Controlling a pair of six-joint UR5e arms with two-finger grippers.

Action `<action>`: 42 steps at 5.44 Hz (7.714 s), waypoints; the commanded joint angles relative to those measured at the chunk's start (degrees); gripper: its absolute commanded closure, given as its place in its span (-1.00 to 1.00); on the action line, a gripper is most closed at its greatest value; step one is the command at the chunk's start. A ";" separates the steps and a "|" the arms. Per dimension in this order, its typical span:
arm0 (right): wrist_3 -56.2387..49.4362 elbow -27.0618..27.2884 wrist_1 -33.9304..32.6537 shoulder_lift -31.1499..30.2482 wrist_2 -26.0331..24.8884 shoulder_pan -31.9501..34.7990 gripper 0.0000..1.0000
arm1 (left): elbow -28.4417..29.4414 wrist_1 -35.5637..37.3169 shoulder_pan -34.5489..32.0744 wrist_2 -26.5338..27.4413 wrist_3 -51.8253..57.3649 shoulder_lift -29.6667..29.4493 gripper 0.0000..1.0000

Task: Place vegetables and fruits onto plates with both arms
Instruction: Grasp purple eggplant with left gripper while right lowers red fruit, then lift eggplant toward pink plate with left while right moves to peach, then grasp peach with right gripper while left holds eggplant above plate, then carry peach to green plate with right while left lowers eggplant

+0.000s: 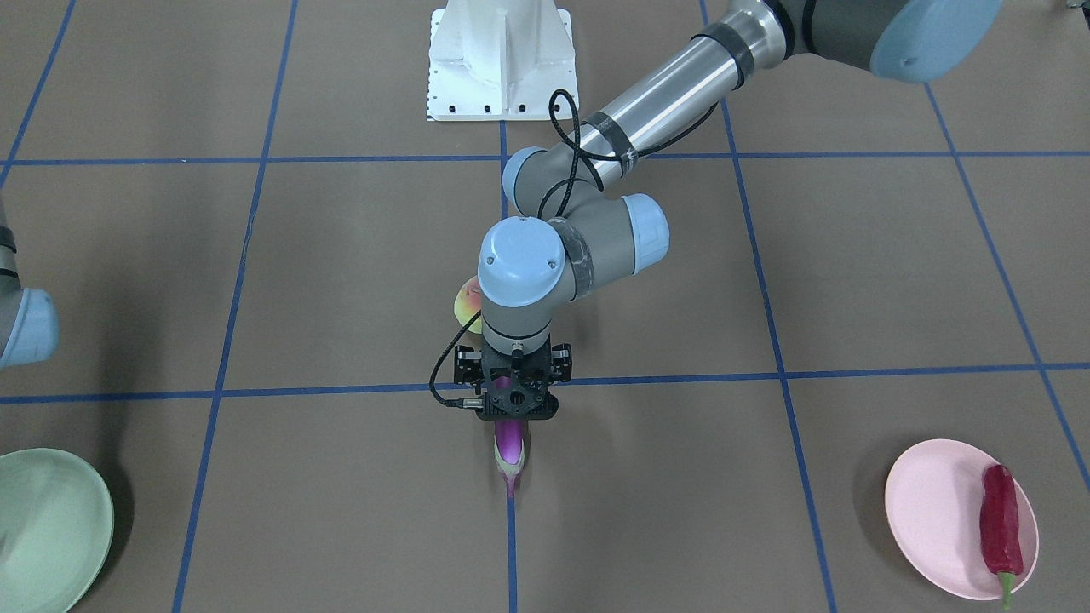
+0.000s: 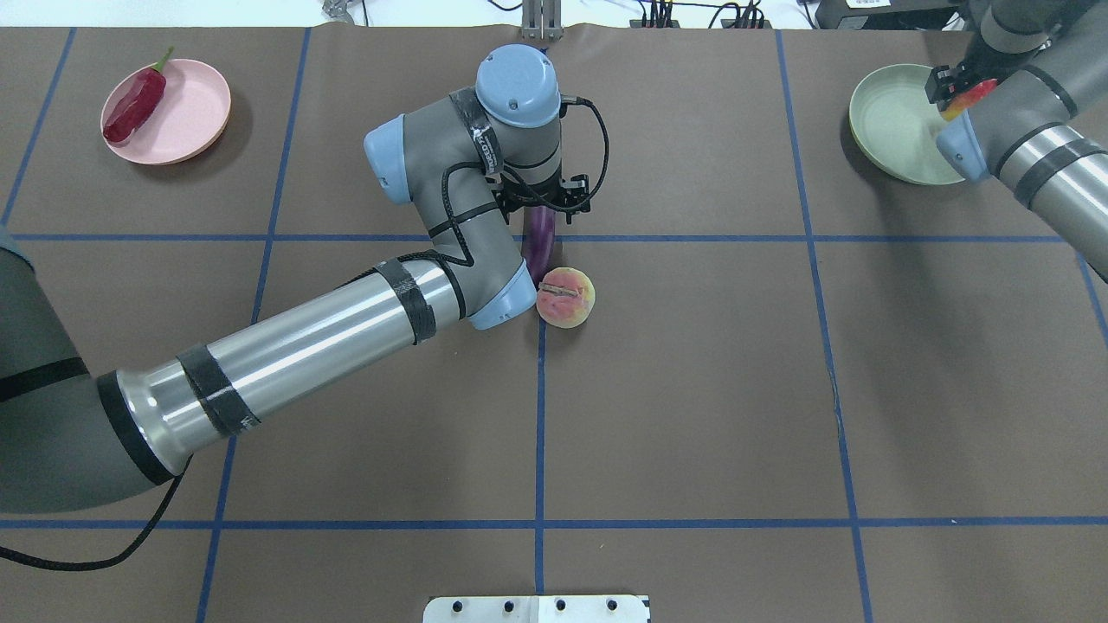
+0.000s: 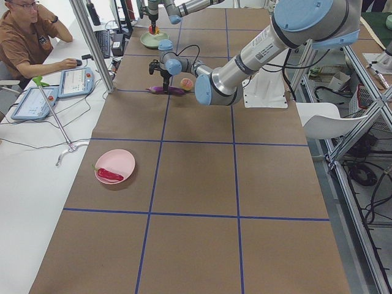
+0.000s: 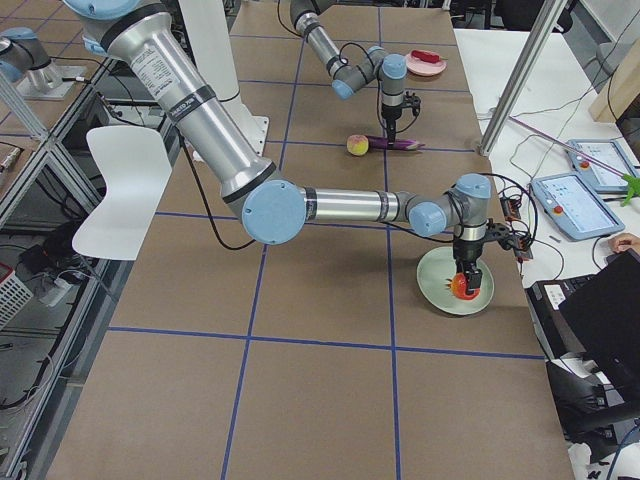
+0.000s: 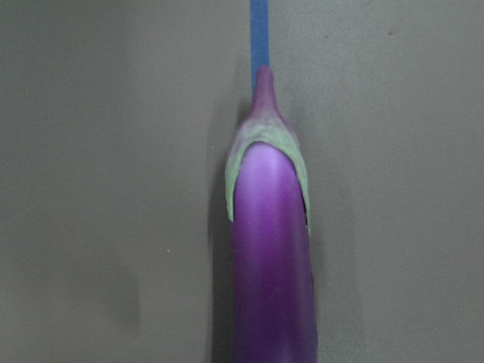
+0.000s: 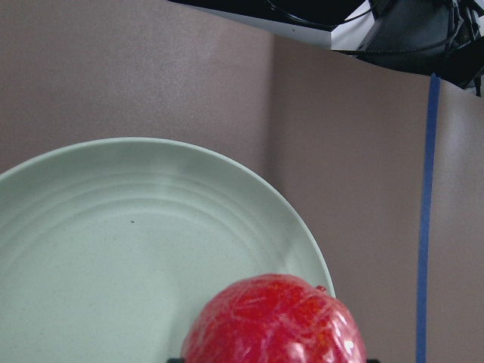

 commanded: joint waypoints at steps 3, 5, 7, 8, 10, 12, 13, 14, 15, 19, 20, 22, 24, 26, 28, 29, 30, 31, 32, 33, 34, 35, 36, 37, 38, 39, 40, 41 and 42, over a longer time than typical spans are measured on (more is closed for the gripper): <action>0.17 0.52 0.20 0.10 -0.88 -0.13 -0.98 | 0.05 -0.37 1.08 2.43 -0.16 0.04 -0.21; 0.00 2.44 -0.41 1.59 -0.80 0.65 -1.00 | -0.13 -0.37 0.99 2.43 -1.47 0.04 0.44; 0.35 8.47 -5.29 1.68 5.92 2.06 -1.00 | -2.31 0.58 -1.72 2.26 -3.15 -0.04 1.00; 1.22 14.52 -11.69 1.77 8.49 1.72 -1.00 | -3.89 3.47 -4.26 1.91 -2.98 0.04 1.00; 14.68 21.23 -12.55 1.69 14.31 -3.35 -0.99 | -9.43 13.05 -9.27 -1.58 -0.44 0.31 1.00; 31.45 27.38 -12.11 2.38 14.24 -12.21 -0.88 | -15.03 24.27 -15.85 -2.58 7.69 1.79 1.00; 36.42 27.94 -12.19 4.48 13.71 -15.74 -0.96 | -15.33 24.67 -19.02 -2.58 8.97 3.46 1.00; 42.39 27.94 -12.19 6.59 13.44 -19.52 -0.97 | -14.64 24.24 -22.53 -2.41 10.72 5.65 1.00; 45.84 28.03 -12.19 7.83 13.01 -21.73 -0.98 | -11.06 23.28 -25.35 -2.40 14.48 5.76 1.00; 54.83 28.47 -12.46 9.42 6.69 -31.32 -0.99 | 6.24 10.30 -28.11 12.22 20.23 5.76 1.00; 56.93 27.86 -12.54 9.77 6.41 -32.99 -0.99 | 8.64 8.96 -28.02 19.67 22.06 5.50 1.00; 57.74 27.42 -12.81 9.86 5.10 -34.84 -0.99 | 9.89 7.01 -28.02 20.45 22.08 5.58 1.00; 57.66 26.19 -12.63 10.03 4.39 -35.47 -0.98 | 9.98 6.22 -28.10 21.06 22.08 5.67 1.00; 59.67 28.10 -12.55 10.21 4.56 -35.29 0.99 | 12.77 2.65 -27.93 21.15 22.08 5.76 1.00; 59.68 30.66 -12.90 10.12 5.35 -32.49 1.00 | 17.18 -1.69 -25.05 25.15 21.47 5.85 1.00; 59.59 32.06 -12.98 10.21 5.44 -30.74 1.00 | 18.06 -1.78 -24.25 26.32 21.37 6.11 1.00; 59.50 32.51 -12.98 10.21 7.27 -28.72 1.00 | 19.28 -3.08 -23.11 27.55 21.37 6.80 1.00; 59.33 32.60 -12.55 10.21 7.29 -27.83 1.00 | 19.91 -3.27 -21.96 28.35 21.63 7.16 1.00; 58.98 32.60 -12.46 10.30 7.38 -26.77 1.00 | 19.91 -3.27 -21.00 28.62 23.03 8.90 1.00; 58.97 32.51 -12.54 10.65 7.38 -26.42 1.00 | 19.82 -3.19 -20.99 28.80 28.44 9.70 1.00; 58.97 32.51 -12.46 10.74 7.38 -25.89 1.00 | 19.30 -3.27 -20.99 31.15 31.88 10.50 1.00; 58.89 32.51 -12.54 10.74 7.38 -25.02 1.00 | 19.21 -3.10 -20.99 31.26 34.18 10.42 -0.26; 58.71 32.51 -12.72 10.56 7.20 -23.96 1.00 | 14.86 -2.05 -21.51 31.08 36.21 10.42 -0.99; 56.10 32.34 -13.07 10.21 7.03 -22.39 1.00 | 12.47 0.13 -21.95 31.08 38.75 10.50 -1.00; 52.68 31.99 -14.73 9.78 6.16 -19.85 1.00 | 10.61 1.46 -22.91 30.91 40.86 10.50 -1.00; 41.07 31.81 -19.79 8.64 4.49 -15.47 1.00 | 7.12 5.21 -23.27 28.30 40.88 10.50 -1.00; 27.99 31.20 -21.32 5.76 4.13 -10.03 1.00 | 2.90 8.47 -24.14 23.05 40.88 10.59 -1.00; 18.90 25.89 -20.38 5.12 3.08 -6.41 1.00 | -0.97 12.51 -24.58 22.65 40.88 10.59 -1.00; 17.16 16.78 -9.93 5.11 -3.28 -5.68 1.00 | -6.05 16.90 -25.29 17.60 40.80 10.59 -1.00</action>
